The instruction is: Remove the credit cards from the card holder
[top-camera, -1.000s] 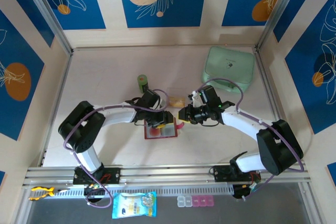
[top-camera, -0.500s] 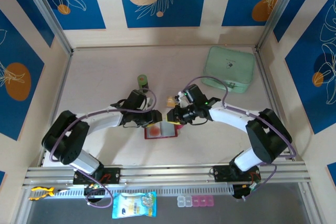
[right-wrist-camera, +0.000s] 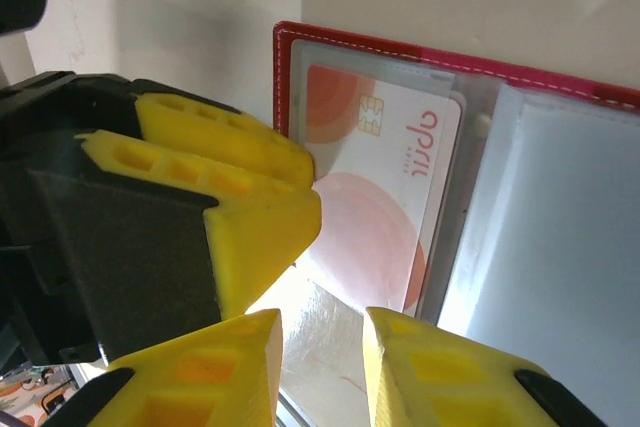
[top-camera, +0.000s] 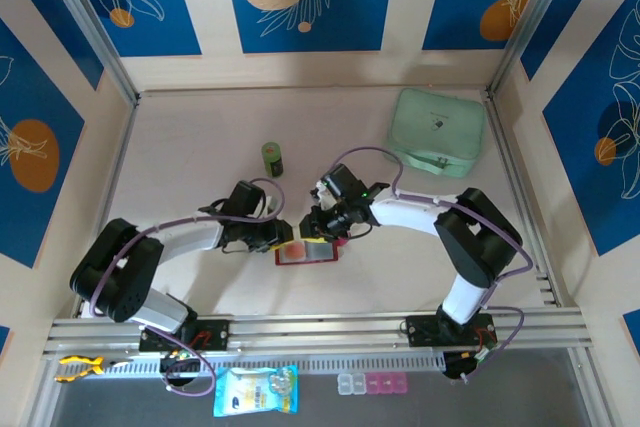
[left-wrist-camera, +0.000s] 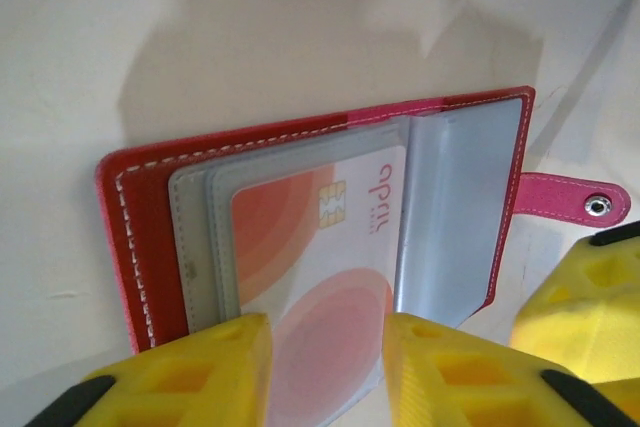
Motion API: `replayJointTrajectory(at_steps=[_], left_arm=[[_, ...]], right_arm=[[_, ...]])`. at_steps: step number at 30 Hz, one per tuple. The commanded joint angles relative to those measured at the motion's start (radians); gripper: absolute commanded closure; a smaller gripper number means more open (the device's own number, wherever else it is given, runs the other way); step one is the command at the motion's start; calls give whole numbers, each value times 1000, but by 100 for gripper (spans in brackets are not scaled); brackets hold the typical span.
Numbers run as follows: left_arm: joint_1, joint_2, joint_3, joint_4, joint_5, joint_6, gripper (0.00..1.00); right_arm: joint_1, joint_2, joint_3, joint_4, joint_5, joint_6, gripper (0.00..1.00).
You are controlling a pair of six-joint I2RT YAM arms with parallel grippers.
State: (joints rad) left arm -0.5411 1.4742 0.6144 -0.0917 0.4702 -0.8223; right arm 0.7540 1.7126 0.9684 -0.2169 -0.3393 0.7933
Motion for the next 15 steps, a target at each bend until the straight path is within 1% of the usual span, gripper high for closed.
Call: replayJointTrajectory(at_steps=[1, 8, 15], left_arm=[[13, -2, -23, 9, 25, 20, 72], [16, -23, -45, -3, 12, 25, 80], [21, -50, -44, -30, -3, 32, 81]], right_arm=[[11, 27, 35, -50, 12, 0, 72], [19, 61, 43, -53, 18, -2, 72], [24, 83, 48, -42, 3, -6, 72]])
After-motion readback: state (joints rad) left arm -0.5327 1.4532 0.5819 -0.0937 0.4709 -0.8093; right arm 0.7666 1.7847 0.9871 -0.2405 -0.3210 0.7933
